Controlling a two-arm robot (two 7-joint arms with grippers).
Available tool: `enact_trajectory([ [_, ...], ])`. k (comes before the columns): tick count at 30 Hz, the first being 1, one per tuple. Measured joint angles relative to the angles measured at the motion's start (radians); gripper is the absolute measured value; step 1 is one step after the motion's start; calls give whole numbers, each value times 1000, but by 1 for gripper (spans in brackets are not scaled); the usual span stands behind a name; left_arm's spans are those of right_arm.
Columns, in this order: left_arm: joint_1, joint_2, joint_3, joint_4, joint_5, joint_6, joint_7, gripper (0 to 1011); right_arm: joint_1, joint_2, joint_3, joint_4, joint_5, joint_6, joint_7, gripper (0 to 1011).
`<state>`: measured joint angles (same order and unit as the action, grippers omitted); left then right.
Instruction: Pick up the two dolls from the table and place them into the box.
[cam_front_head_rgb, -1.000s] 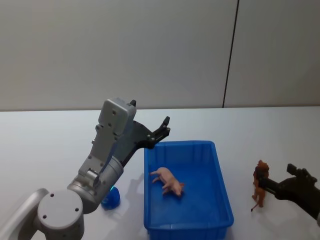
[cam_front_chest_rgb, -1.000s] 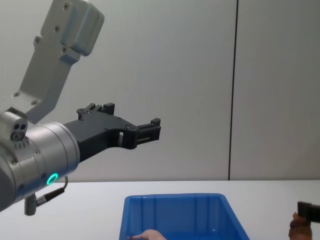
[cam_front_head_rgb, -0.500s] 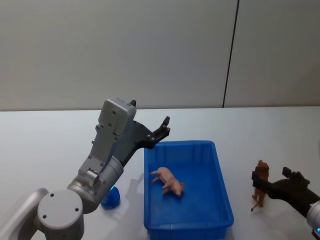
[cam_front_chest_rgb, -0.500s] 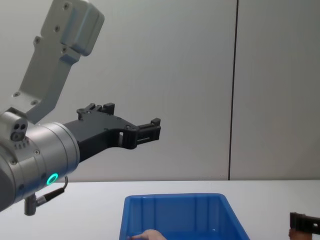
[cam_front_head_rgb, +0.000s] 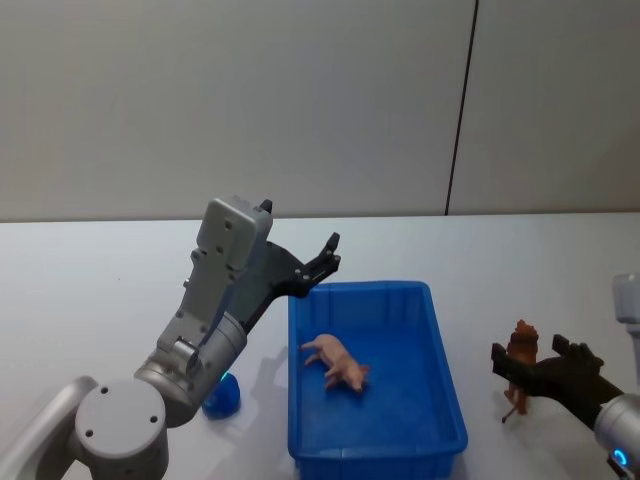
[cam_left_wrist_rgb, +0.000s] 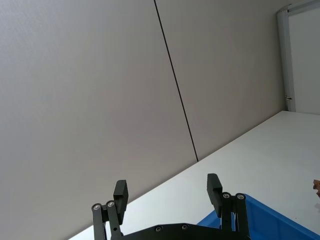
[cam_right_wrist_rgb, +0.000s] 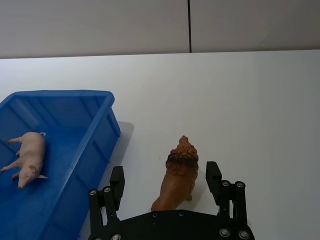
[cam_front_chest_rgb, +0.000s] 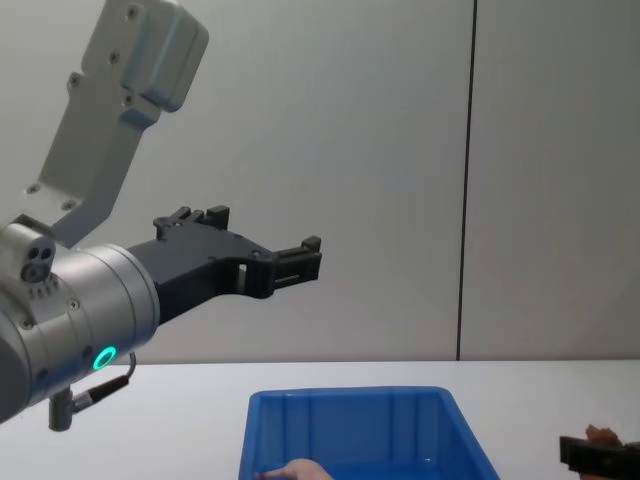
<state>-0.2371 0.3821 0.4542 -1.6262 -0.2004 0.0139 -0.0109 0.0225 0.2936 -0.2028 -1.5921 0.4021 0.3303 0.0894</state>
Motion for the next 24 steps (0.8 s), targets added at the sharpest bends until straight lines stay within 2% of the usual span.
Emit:
enact_trajectory([
  [11, 0, 0, 0, 0, 0, 0, 0, 1001, 33, -26, -10, 39, -22, 16, -19, 1000],
  [24, 0, 0, 0, 0, 0, 0, 0, 1001, 49, -41, -12, 61, -24, 37, -47, 1001],
])
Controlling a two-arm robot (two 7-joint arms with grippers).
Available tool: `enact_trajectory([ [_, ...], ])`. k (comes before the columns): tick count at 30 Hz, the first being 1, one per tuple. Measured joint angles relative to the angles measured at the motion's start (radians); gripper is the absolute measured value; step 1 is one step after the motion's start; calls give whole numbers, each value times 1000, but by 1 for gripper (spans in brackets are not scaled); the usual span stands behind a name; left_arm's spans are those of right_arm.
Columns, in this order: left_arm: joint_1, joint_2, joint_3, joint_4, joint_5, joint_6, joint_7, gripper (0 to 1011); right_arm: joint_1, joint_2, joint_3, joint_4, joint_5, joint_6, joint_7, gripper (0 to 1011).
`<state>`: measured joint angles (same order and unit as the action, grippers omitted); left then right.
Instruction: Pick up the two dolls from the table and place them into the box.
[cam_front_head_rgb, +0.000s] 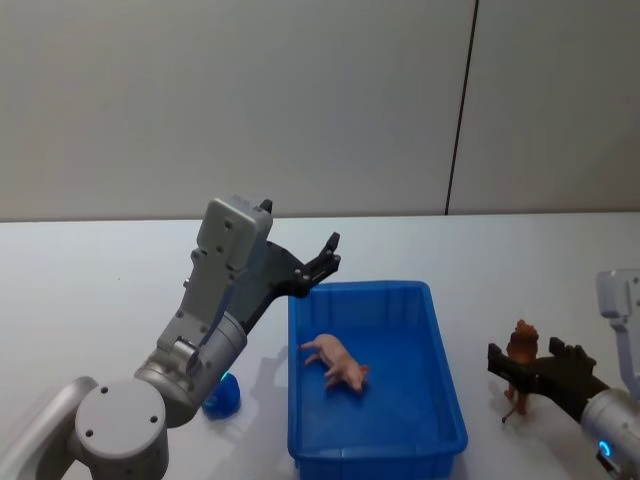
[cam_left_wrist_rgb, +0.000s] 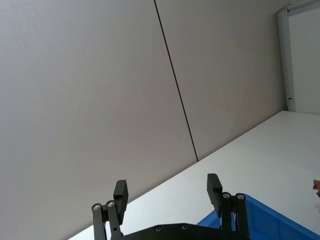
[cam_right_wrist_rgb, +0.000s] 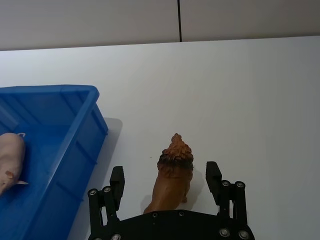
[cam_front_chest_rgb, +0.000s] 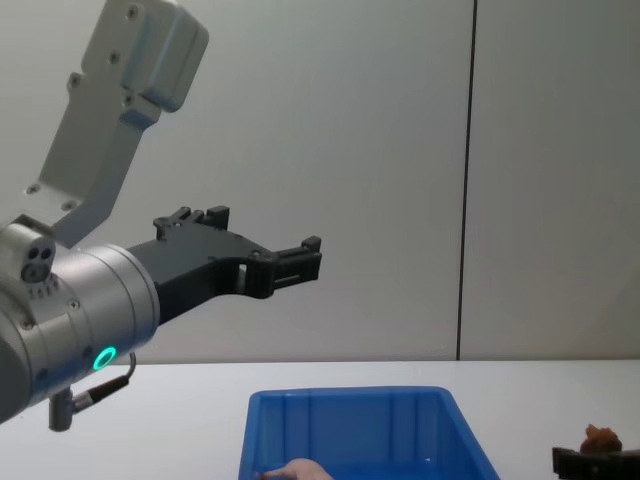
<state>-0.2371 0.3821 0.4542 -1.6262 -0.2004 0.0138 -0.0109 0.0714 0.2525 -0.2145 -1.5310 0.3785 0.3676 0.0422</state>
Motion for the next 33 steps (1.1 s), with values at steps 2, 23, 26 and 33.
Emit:
enact_trajectory([
  [2, 0, 0, 0, 0, 0, 0, 0, 1001, 4, -2, 0, 5, 0, 4, 1, 1000],
  [23, 0, 0, 0, 0, 0, 0, 0, 1001, 63, -31, -11, 83, -19, 24, 37, 1001],
  [26, 0, 0, 0, 0, 0, 0, 0, 1001, 65, -33, -11, 86, -22, 21, 32, 1001],
  [33, 0, 0, 0, 0, 0, 0, 0, 1001, 71, -38, -10, 96, -30, 14, 20, 1000],
])
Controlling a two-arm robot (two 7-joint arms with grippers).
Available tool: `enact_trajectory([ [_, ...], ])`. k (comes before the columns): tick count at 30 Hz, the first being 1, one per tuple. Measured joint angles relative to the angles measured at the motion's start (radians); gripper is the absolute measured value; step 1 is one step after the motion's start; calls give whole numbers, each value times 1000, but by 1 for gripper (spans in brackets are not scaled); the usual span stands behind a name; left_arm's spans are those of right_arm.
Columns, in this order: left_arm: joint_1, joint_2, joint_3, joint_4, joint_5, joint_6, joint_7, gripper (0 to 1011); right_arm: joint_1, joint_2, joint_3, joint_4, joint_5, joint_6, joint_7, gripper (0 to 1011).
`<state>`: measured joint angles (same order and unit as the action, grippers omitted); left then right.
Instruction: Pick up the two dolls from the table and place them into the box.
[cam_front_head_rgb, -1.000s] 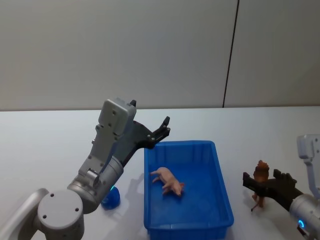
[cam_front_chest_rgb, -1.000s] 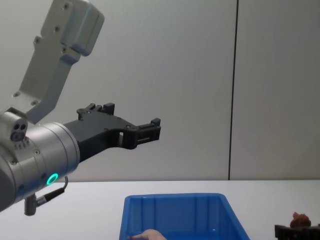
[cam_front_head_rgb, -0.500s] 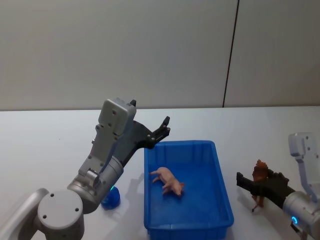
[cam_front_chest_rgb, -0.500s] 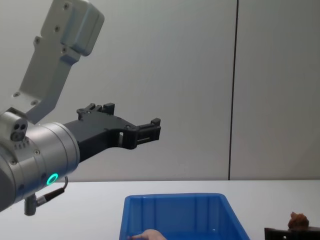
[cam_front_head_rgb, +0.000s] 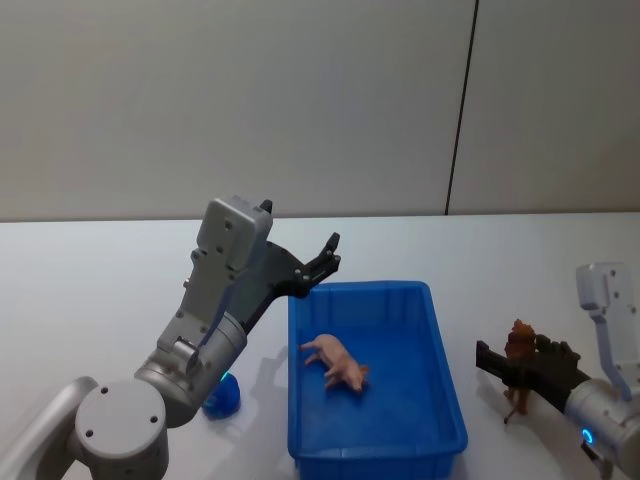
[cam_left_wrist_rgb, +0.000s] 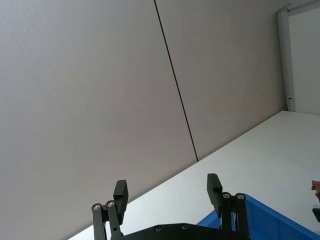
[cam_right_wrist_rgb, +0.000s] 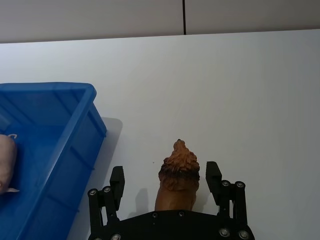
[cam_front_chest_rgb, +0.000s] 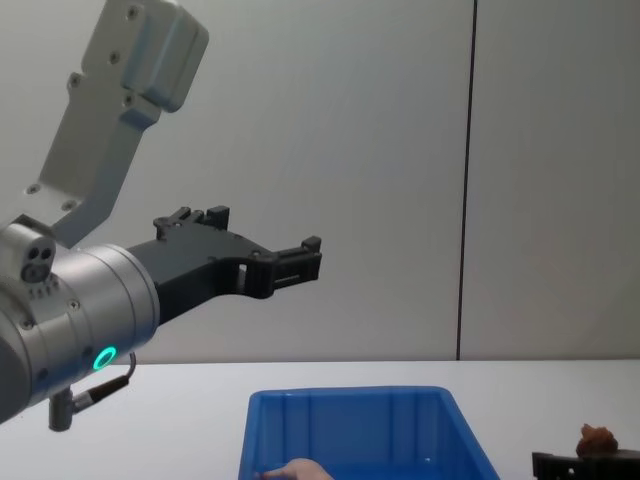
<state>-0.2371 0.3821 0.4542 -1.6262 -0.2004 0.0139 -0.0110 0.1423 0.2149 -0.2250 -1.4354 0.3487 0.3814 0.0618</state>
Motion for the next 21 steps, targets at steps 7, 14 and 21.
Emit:
enact_trajectory([
  [7, 0, 0, 0, 0, 0, 0, 0, 1001, 6, -4, 0, 8, -5, -2, -3, 1001],
  [14, 0, 0, 0, 0, 0, 0, 0, 1001, 10, -6, -1, 13, -7, -3, -4, 881],
  [21, 0, 0, 0, 0, 0, 0, 0, 1001, 12, -7, 0, 16, -9, -4, -5, 676],
])
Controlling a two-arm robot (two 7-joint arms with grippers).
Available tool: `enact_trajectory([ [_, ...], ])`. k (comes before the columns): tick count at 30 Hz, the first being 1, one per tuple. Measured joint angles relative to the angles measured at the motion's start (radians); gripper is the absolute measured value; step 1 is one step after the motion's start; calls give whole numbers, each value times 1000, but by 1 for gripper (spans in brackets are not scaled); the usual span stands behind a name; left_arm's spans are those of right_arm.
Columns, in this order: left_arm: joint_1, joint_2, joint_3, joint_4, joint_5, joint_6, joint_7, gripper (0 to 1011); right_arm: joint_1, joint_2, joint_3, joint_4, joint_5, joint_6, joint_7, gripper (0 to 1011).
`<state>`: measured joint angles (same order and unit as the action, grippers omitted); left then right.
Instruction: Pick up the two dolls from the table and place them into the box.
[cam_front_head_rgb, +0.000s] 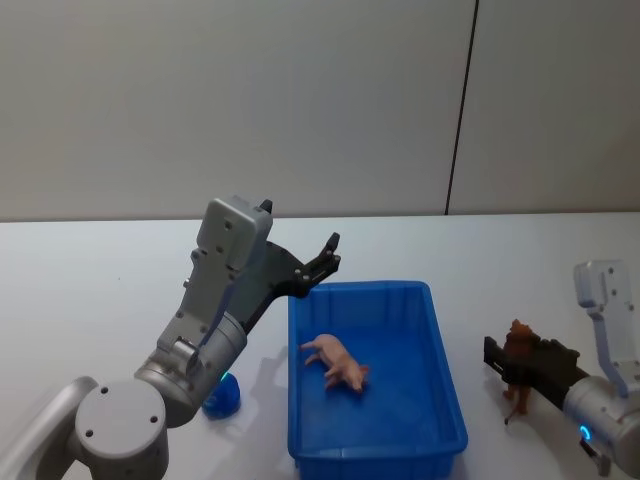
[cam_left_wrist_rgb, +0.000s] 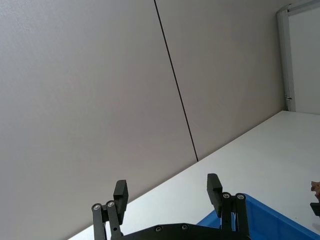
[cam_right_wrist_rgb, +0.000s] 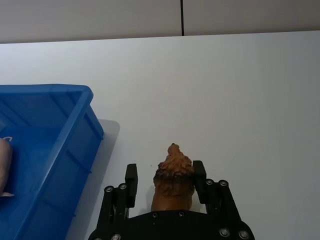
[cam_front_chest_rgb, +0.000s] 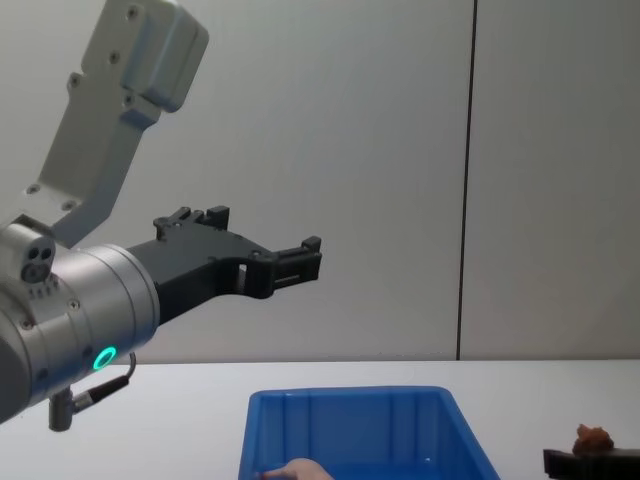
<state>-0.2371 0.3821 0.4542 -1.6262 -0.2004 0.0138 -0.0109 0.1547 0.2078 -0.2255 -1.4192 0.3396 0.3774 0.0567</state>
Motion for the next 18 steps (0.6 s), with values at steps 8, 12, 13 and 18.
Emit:
enact_trajectory([
  [8, 0, 0, 0, 0, 0, 0, 0, 1001, 1, -1, 0, 1, -1, 0, -1, 439],
  [12, 0, 0, 0, 0, 0, 0, 0, 1001, 2, -1, 0, 2, -1, 0, -1, 429],
  [13, 0, 0, 0, 0, 0, 0, 0, 1001, 2, -1, 0, 2, -1, 0, -1, 429],
  [18, 0, 0, 0, 0, 0, 0, 0, 1001, 2, -1, 0, 2, -2, 0, -1, 429],
])
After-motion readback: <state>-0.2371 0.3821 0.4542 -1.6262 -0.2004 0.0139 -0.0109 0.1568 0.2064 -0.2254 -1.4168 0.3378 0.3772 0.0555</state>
